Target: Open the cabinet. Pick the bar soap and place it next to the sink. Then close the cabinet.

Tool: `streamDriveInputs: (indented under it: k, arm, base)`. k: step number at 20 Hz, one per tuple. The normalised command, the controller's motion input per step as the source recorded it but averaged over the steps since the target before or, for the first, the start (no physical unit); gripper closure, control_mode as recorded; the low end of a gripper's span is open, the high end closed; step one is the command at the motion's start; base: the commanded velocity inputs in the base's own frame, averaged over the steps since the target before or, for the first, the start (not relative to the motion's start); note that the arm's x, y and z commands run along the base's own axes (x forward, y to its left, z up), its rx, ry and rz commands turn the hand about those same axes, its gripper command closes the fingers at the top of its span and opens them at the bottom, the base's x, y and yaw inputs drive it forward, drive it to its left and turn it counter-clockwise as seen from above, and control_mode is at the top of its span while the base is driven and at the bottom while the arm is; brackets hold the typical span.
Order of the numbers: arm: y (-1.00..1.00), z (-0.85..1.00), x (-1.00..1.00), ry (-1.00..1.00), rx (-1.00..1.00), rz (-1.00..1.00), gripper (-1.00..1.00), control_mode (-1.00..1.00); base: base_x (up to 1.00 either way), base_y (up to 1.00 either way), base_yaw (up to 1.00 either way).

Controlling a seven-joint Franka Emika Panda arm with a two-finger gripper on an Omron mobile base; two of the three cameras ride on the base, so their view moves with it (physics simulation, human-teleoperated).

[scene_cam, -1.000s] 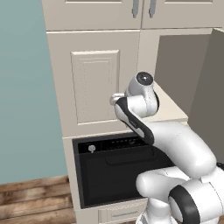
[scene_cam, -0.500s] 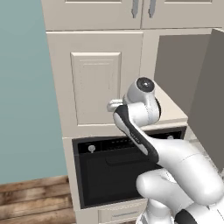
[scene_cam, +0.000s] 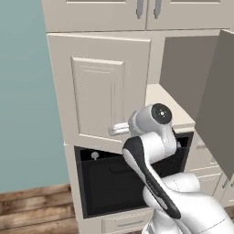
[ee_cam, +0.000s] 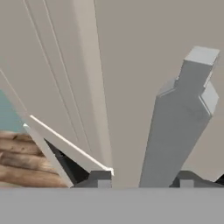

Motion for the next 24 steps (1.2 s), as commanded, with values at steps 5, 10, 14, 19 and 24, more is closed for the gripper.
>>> streamDriveInputs:
  k: [5, 10, 14, 19, 24]
  arm:
    - [1.00, 0.34, -1.00, -0.05, 0.00, 0.21, 1.00, -1.00]
    - [1.00, 0.35, -1.00, -0.05, 0.00, 0.23, 1.00, -1.00]
    - [1.00, 0.33, -1.00, -0.06, 0.00, 0.22, 1.00, -1.00]
    - [0.34, 0.60, -0.87, -0.06, 0.00, 0.08, 1.00, -1.00]
    - [-0.36, 0.93, -0.76, -0.05, 0.04, 0.01, 1.00, -1.00]
  base:
    - [0.00, 0.00, 0.00]
    - [0.00, 0.00, 0.00]
    - [0.00, 0.00, 0.00]
    - [0.00, 0.00, 0.00]
    - [0.00, 0.00, 0.00]
